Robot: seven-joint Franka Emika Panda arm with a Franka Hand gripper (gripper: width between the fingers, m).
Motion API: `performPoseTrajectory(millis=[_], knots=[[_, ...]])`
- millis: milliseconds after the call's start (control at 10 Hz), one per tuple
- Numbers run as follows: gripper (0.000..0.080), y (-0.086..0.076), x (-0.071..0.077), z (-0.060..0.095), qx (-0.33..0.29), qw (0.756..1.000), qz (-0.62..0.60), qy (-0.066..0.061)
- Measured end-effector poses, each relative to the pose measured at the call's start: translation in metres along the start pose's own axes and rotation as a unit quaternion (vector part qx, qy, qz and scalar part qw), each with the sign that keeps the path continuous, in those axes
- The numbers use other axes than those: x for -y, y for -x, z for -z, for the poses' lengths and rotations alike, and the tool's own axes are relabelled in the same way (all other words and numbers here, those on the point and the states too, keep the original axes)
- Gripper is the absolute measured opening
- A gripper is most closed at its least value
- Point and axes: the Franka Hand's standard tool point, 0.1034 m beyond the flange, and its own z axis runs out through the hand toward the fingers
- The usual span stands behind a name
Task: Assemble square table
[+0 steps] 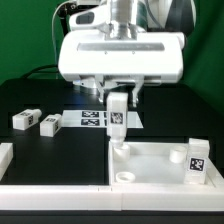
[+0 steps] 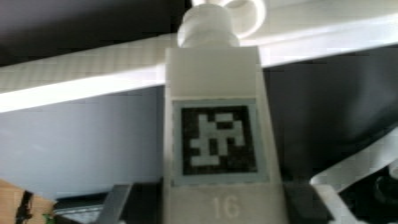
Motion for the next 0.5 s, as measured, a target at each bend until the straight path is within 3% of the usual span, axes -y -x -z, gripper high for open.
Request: performPoseTrajectory(millis=[200, 500], knots=[[0.0291, -0.015, 0.007, -0.01, -0.006, 1.0, -0.001, -0.004], [0.0291, -0.008, 0.004, -0.027, -0.009, 1.0, 0.002, 0.003]])
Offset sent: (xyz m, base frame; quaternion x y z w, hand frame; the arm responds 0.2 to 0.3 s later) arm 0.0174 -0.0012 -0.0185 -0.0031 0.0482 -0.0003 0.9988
